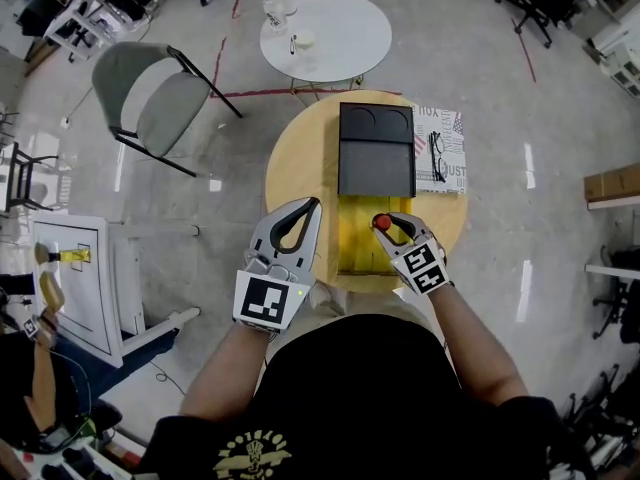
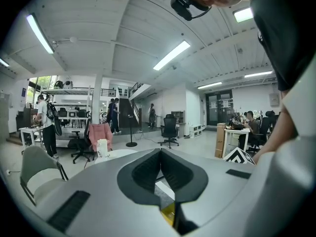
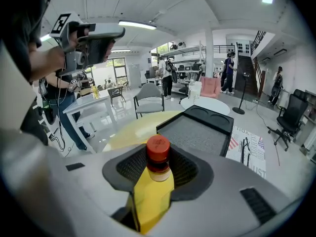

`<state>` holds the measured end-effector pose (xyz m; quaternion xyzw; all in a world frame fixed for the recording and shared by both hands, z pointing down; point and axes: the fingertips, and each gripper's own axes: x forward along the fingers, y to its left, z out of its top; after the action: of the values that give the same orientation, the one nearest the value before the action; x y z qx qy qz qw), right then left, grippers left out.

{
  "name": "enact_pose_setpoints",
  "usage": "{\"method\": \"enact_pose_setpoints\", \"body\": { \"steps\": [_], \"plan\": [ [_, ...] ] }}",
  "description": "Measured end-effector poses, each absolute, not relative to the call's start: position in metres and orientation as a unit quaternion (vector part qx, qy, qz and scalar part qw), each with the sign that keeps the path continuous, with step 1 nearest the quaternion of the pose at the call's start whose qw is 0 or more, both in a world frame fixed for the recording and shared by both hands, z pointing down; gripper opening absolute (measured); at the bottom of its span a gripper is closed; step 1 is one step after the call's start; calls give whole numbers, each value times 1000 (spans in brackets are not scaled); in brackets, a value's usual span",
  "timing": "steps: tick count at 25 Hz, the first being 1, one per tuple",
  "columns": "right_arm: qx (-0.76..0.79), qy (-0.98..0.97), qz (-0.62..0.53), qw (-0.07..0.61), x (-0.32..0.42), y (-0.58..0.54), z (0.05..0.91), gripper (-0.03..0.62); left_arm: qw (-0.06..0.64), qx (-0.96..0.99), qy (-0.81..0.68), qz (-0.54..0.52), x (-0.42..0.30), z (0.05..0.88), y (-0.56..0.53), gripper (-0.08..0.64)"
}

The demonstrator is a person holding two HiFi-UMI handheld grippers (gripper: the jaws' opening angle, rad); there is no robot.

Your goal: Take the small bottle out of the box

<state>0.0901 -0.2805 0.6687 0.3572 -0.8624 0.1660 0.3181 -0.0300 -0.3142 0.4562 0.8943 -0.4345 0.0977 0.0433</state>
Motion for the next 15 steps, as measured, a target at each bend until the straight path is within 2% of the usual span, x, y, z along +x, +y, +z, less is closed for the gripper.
{"method": "enact_pose_setpoints", "body": {
  "steps": [15],
  "plan": [
    [373,-867,148,295,84,-273,599,152,45,897,-427,110,-34,444,-313,15]
  ]
}}
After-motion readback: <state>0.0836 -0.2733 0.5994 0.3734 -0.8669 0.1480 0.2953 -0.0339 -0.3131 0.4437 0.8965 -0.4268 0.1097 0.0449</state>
